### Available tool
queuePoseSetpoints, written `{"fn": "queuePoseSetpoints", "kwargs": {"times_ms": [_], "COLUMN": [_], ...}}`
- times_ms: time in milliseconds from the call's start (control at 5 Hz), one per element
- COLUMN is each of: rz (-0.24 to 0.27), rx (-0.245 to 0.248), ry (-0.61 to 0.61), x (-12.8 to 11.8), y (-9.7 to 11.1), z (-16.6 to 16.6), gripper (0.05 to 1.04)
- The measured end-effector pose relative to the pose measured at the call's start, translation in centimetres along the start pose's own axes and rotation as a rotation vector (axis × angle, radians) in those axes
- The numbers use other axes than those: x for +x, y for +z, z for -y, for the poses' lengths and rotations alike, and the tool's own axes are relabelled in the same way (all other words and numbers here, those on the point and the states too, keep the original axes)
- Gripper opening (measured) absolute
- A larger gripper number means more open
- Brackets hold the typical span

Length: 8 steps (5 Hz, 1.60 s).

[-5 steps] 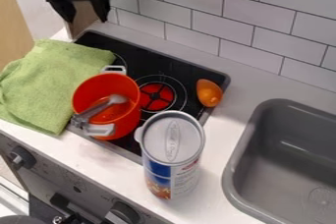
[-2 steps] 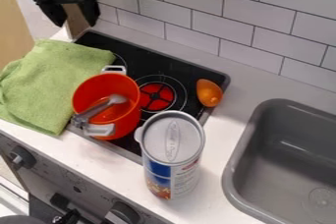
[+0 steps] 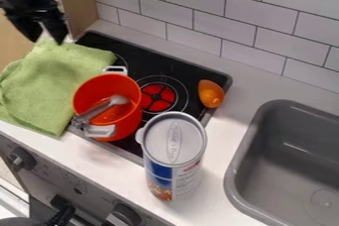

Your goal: Move the green cloth to the upper left side of the burner

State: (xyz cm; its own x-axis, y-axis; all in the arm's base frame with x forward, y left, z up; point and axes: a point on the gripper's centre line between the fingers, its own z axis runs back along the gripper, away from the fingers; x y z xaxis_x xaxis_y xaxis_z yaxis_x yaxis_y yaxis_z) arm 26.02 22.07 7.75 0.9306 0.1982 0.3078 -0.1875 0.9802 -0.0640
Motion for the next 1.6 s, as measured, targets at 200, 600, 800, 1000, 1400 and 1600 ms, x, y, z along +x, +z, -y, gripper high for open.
{"fn": "queuePoseSetpoints", "kwargs": {"times_ms": [200,600,800,1000,1400,1600], "rz": [-0.028,-0.067,-0.087,-0.093,-0.001,0.015], "rx": [0.05,0.11,0.114,0.167,0.133,0.112], "ry": [-0.04,-0.125,-0.149,-0.162,-0.339,-0.415], "x": [-1.4,-2.6,-3.2,-3.2,-2.4,-2.2], "y": [-0.3,-2.0,-3.5,-4.5,-5.9,-6.2], "z": [-0.7,0.1,0.6,0.6,1.7,2.0], "gripper": [0.417,0.058,0.052,0.052,0.052,0.052]}}
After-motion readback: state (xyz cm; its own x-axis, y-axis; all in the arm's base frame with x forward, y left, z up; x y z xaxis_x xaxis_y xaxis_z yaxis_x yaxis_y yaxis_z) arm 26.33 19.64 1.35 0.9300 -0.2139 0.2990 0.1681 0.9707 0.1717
